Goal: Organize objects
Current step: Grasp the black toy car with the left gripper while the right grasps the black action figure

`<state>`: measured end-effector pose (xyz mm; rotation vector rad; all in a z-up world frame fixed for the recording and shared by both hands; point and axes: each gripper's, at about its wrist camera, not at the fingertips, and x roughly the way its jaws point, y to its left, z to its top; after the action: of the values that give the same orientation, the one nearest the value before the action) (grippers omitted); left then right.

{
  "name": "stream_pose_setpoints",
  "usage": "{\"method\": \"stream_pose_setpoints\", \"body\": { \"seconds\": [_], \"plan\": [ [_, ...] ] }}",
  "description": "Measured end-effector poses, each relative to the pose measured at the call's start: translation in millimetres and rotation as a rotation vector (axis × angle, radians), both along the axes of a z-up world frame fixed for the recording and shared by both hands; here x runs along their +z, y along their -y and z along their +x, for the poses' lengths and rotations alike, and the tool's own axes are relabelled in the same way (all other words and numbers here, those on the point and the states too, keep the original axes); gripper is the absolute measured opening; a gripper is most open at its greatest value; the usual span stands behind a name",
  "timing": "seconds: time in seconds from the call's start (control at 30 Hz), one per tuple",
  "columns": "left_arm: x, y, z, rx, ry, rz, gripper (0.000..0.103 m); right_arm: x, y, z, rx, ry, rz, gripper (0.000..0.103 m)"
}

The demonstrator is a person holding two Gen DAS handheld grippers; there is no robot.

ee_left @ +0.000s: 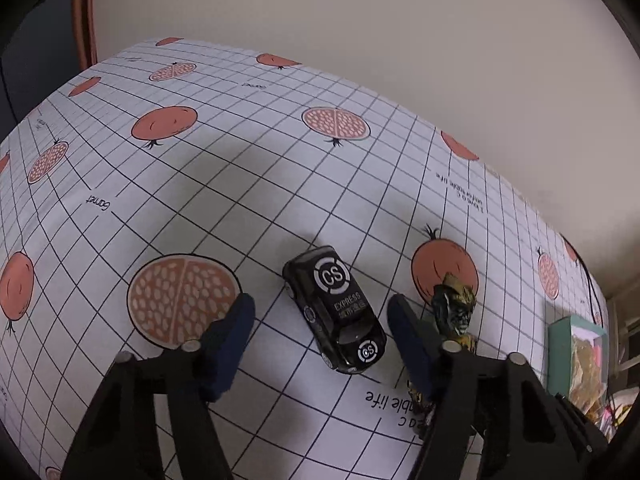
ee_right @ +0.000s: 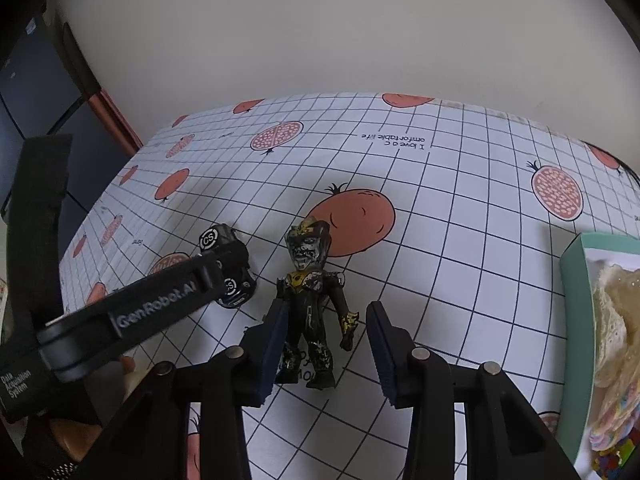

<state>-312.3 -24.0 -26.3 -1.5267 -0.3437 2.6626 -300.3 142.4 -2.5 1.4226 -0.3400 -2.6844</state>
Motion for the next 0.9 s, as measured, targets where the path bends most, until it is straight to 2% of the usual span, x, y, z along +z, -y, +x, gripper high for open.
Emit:
{"method": "stream_pose_setpoints", "body": {
  "seconds": [0.2, 0.27, 0.33, 0.53, 0.6, 0.7, 0.9],
  "plan": [
    [-0.8, -4.6, 1.1, -0.019, 0.0, -0.013, 0.06, -2.9, 7.2, 0.0, 0.022, 0.009, -0.01, 0.043],
    [-0.2, -5.1, 1.4, -0.027, -0.001, -0.002, 0.052, -2.3, 9.6, 0.9, 0.025, 0.001, 0.005, 0.042],
    [1.3, -5.2, 1.9, -0.03, -0.005, 0.008, 0.044, -1.8, 9.4, 1.0, 0.03, 0.0, -0.005, 0.036],
    [4.5, -7.6, 3.7, -0.051, -0.012, -0.002, 0.035, -2.1, 8.2, 1.7, 0.032, 0.002, -0.036, 0.033],
    [5.0, -6.7, 3.7, -0.047, -0.006, 0.0, 0.035, -2.4, 6.5, 2.0, 0.028, 0.004, -0.05, 0.032],
    [5.4, -6.1, 3.8, -0.05, -0.004, -0.002, 0.034, -0.5, 3.9, 3.1, 0.031, -0.002, -0.075, 0.026],
    [5.8, -3.9, 3.4, -0.044, 0.004, 0.001, 0.033, -0.8, 0.3, 3.8, 0.028, 0.01, -0.104, 0.024]
  ]
}}
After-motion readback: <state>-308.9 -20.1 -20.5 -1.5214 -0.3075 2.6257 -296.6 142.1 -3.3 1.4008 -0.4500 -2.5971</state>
